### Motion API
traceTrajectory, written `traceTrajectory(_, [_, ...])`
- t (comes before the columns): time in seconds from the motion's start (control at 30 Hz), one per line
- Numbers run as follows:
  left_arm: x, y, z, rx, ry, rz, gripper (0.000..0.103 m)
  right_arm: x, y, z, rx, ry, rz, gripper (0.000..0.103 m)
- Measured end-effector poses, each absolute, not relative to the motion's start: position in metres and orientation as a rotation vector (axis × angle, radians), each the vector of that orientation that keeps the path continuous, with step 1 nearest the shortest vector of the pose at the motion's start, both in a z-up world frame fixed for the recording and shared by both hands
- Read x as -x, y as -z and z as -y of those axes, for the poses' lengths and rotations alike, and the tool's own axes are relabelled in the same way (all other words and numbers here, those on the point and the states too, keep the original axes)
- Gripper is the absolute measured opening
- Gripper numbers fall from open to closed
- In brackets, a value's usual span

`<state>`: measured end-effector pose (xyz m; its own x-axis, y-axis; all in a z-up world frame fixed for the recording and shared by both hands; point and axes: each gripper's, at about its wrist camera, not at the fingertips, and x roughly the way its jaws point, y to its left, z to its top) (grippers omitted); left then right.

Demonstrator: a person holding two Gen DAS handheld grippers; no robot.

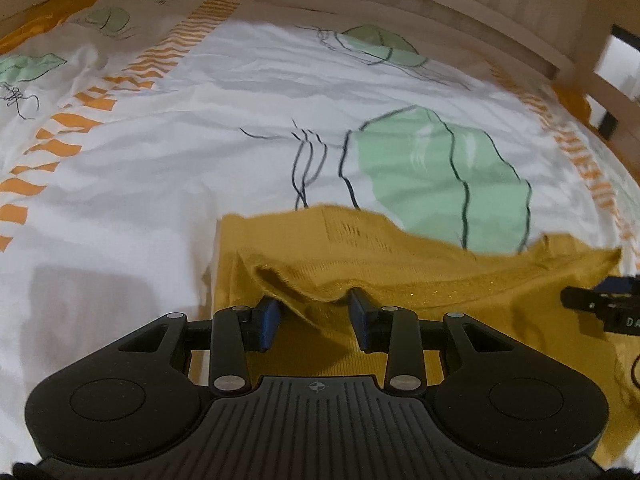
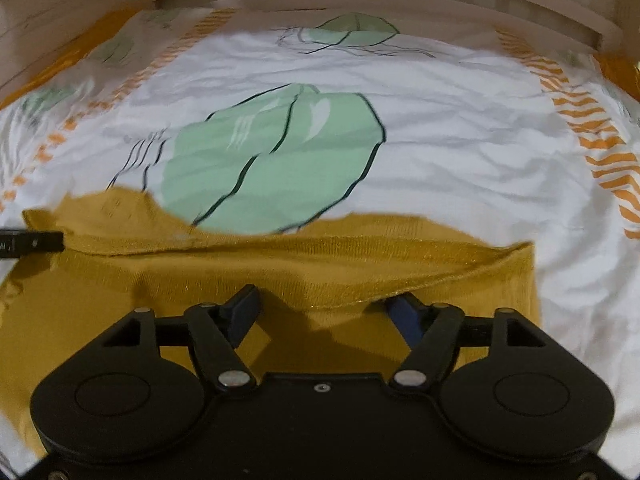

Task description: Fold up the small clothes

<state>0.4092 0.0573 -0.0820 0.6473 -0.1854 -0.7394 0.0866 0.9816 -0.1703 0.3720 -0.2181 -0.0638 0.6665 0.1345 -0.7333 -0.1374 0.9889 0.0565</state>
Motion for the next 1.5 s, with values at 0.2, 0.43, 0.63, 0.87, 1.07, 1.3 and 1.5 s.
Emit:
traceTrajectory(0.2, [-0.424, 0.070, -0.063, 0.153, 0.096, -0.830, 0.035, -0.380, 0.054, 0.232, -0.130, -0.109, -0.791, 0.074])
traceTrajectory(0.43, [-0.389, 0.058, -0.065, 0.160, 0.157, -0.841, 0.035, -0.344, 0.052, 0.212, -0.061, -0.215, -0.775, 0.074])
traceTrajectory(0.63, [-0.341, 0.058, -0.072, 0.192, 0.177, -0.848, 0.036, -0.334, 0.063, 0.183, -0.017, -0.301, -0.827, 0.075])
traceTrajectory(0.87, [-0.311, 0.087, -0.079, 0.157, 0.183, -0.943, 0.036, -0.339, 0.069, 0.160, 0.021, -0.305, -0.846, 0.081])
traceTrajectory(1.07, [-0.306, 0.091, -0.084, 0.187, 0.193, -0.919, 0.036, -0.381, 0.073, 0.147, -0.001, -0.267, -0.883, 0.083])
traceTrajectory(1.3, [-0.305, 0.091, -0.088, 0.232, 0.192, -0.930, 0.036, -0.426, 0.056, 0.149, -0.118, -0.171, -0.849, 0.081])
traceTrajectory(1.5, [-0.304, 0.090, -0.089, 0.255, 0.189, -0.939, 0.037, -0.407, 0.047, 0.128, -0.098, -0.234, -0.832, 0.081])
